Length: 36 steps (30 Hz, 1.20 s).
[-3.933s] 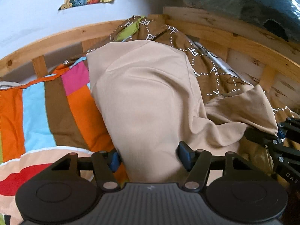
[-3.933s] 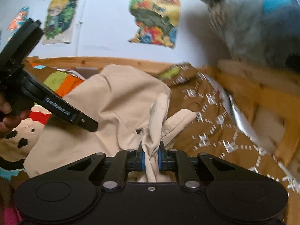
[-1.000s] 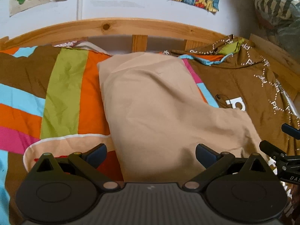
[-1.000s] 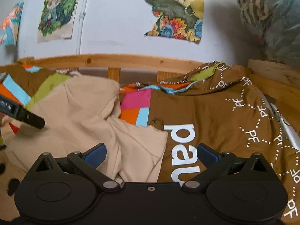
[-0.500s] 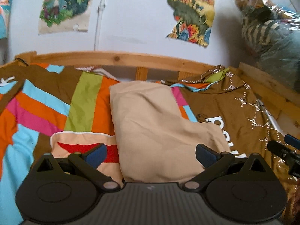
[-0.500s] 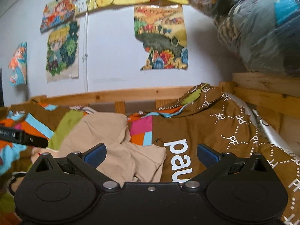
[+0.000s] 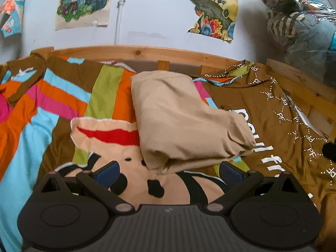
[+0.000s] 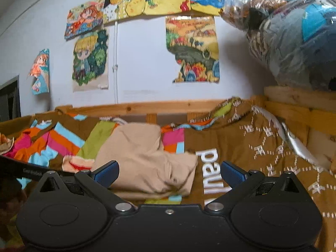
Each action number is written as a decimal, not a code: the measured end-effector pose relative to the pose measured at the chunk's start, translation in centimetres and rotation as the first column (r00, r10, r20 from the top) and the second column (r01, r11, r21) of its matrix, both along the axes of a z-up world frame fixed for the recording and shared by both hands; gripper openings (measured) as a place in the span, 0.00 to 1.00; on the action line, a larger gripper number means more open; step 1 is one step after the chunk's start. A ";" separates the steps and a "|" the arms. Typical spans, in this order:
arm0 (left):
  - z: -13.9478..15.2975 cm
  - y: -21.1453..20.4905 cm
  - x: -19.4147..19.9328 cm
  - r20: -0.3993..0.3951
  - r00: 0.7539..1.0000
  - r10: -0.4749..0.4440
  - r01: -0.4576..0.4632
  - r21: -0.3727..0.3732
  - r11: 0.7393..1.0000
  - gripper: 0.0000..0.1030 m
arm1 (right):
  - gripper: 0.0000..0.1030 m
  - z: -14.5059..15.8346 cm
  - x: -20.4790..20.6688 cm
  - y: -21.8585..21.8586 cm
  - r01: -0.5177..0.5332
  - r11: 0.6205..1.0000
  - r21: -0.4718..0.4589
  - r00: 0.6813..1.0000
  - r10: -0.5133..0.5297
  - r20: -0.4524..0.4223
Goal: Fold large clothes
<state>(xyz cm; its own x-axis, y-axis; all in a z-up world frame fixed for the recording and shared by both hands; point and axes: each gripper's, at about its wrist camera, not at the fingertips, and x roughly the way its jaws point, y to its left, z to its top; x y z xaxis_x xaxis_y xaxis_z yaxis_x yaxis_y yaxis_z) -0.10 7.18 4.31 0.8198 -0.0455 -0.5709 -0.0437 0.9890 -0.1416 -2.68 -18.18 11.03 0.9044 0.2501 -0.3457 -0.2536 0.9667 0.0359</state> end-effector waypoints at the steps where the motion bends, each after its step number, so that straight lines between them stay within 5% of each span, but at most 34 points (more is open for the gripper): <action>1: -0.2 0.1 0.0 -0.003 1.000 0.000 0.000 -0.003 1.000 0.99 | 0.99 -0.3 -0.1 0.0 -0.001 1.000 -0.003 1.000 0.001 -0.014; 15: -2.0 -1.2 -0.2 -0.028 0.997 -0.071 0.071 0.021 0.997 0.99 | 0.99 -3.1 1.5 -0.5 0.053 0.999 -0.007 0.984 -0.054 -0.172; 36: -1.9 -1.0 -0.3 -0.027 0.997 -0.067 0.067 0.005 0.998 0.99 | 0.99 -3.1 1.6 -0.6 0.044 0.999 -0.005 0.983 -0.044 -0.179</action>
